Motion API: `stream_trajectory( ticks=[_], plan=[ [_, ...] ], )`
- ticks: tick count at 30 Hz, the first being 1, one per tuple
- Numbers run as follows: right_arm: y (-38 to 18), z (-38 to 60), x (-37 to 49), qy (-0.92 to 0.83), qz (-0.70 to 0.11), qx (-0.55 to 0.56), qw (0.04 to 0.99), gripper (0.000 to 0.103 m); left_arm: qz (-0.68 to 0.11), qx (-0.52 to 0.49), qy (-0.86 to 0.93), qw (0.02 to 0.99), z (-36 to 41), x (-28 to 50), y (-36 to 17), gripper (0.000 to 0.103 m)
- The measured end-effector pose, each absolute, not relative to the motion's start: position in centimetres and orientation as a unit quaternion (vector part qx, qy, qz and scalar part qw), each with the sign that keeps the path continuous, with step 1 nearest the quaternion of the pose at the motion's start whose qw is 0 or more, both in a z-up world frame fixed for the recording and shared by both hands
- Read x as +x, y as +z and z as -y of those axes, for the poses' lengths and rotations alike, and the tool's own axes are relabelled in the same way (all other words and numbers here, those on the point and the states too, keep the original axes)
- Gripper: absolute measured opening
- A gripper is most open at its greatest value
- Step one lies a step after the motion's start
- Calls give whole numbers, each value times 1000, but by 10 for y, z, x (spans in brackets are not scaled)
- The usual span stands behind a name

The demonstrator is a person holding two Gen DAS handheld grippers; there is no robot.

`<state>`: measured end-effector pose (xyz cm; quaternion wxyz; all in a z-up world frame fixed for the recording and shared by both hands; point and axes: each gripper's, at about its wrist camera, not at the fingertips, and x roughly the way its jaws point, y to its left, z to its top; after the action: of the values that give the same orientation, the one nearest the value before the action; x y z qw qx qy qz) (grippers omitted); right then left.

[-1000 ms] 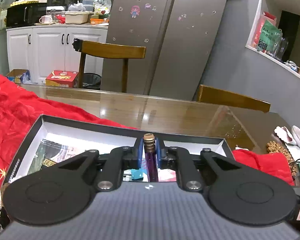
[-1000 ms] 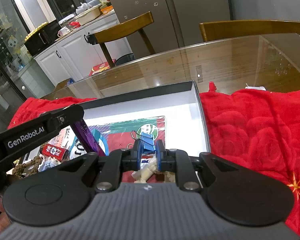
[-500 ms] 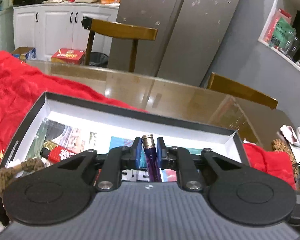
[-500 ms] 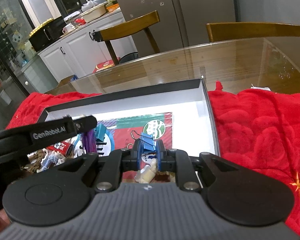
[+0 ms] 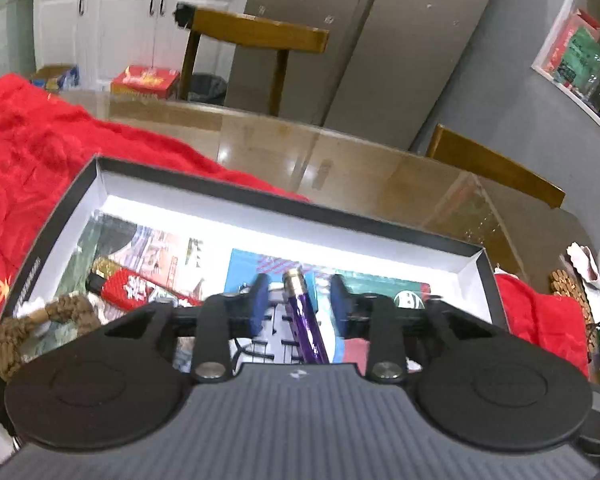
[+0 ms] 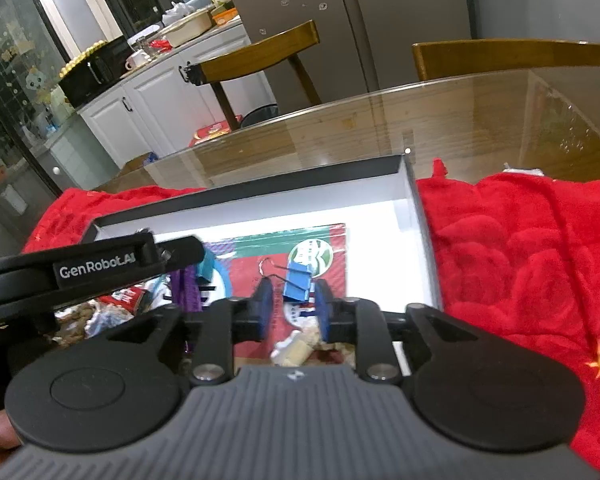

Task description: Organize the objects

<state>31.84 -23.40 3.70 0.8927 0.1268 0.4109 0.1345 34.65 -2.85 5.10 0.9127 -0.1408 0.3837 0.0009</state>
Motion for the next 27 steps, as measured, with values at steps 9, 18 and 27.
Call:
stream_trajectory(
  ticks=[9, 18, 27],
  plan=[
    [53, 236, 311, 163, -384, 138, 898, 78, -332, -91, -11, 939, 31, 337, 77, 69],
    [92, 247, 290, 175, -315, 143, 922, 93, -283, -77, -15, 956, 26, 314, 121, 79],
    [140, 239, 253, 175, -274, 105, 940, 103, -229, -58, -20, 971, 38, 268, 176, 83]
  ],
)
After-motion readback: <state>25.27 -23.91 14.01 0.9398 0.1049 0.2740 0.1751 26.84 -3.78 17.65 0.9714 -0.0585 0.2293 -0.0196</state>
